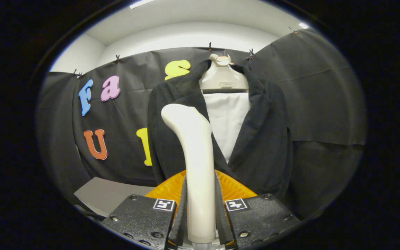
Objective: Iron the clothes twice with a garment steamer, once on the left side and once on the right side.
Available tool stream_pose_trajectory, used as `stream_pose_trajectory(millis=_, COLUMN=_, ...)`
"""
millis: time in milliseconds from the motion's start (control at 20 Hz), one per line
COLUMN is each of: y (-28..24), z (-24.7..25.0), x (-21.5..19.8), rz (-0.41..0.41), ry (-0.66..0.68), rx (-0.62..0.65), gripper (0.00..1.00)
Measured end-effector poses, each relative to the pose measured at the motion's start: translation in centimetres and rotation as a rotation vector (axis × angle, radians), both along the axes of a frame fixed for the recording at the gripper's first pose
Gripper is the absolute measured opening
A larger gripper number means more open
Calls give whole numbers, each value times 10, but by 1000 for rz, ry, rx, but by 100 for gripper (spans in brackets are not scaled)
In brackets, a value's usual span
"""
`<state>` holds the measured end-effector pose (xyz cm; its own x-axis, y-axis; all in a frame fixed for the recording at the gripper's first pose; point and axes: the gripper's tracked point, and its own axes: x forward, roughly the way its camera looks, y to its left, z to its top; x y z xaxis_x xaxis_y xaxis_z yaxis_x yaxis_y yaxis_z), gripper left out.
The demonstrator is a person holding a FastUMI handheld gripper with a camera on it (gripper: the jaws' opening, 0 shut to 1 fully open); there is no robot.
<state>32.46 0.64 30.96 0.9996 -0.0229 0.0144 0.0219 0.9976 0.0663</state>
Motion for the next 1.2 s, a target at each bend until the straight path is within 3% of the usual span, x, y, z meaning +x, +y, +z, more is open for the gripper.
stream_pose_trajectory(millis=1200, y=-17, z=-112, x=-8, rz=-59, ry=164, rx=-24, gripper=40)
